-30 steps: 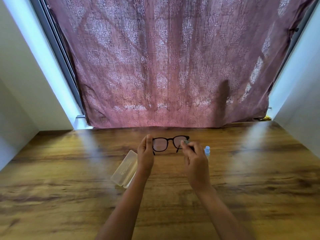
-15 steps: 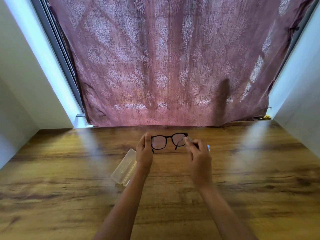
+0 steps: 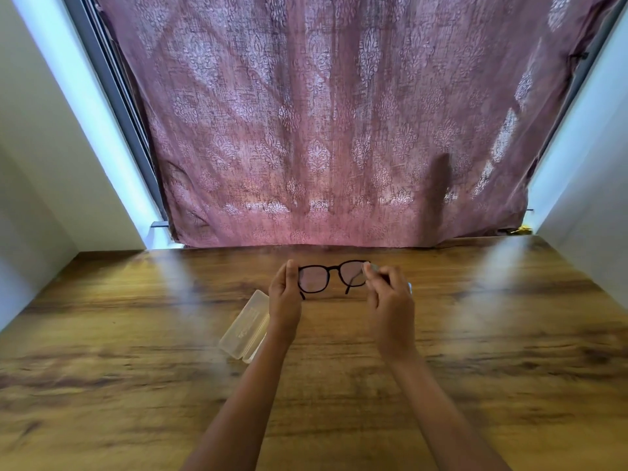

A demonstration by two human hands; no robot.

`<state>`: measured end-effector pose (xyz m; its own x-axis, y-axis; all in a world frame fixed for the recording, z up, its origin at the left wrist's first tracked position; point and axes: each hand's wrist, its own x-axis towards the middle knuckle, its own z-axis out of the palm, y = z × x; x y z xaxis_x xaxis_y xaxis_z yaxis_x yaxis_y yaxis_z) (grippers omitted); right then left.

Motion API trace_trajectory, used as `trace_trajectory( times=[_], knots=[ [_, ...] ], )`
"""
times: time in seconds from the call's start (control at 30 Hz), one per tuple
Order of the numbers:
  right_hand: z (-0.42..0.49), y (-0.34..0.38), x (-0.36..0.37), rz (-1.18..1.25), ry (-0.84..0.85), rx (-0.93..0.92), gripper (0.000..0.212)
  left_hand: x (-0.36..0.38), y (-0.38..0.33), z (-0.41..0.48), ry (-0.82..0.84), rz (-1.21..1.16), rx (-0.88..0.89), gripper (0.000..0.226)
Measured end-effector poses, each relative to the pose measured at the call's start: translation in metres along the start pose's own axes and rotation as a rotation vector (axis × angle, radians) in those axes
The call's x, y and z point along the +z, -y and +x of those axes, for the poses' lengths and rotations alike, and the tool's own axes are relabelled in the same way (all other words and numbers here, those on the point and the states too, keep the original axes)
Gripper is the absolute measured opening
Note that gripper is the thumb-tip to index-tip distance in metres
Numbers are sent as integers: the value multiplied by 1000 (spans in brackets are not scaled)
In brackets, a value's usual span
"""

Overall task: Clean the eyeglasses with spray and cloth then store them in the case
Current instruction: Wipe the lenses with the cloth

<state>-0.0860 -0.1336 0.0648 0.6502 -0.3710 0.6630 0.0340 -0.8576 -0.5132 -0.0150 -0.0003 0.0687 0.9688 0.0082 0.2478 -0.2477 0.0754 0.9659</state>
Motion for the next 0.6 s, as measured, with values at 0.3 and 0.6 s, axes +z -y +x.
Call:
trace_trajectory(
  times=[0.3, 0.6],
  knots=[
    [-15, 6, 3, 72, 62, -82, 35, -5, 0, 2, 4, 22, -1, 34],
    [-10, 23, 8, 38, 44, -143, 35, 3, -1, 3, 6, -17, 1, 35]
  ],
)
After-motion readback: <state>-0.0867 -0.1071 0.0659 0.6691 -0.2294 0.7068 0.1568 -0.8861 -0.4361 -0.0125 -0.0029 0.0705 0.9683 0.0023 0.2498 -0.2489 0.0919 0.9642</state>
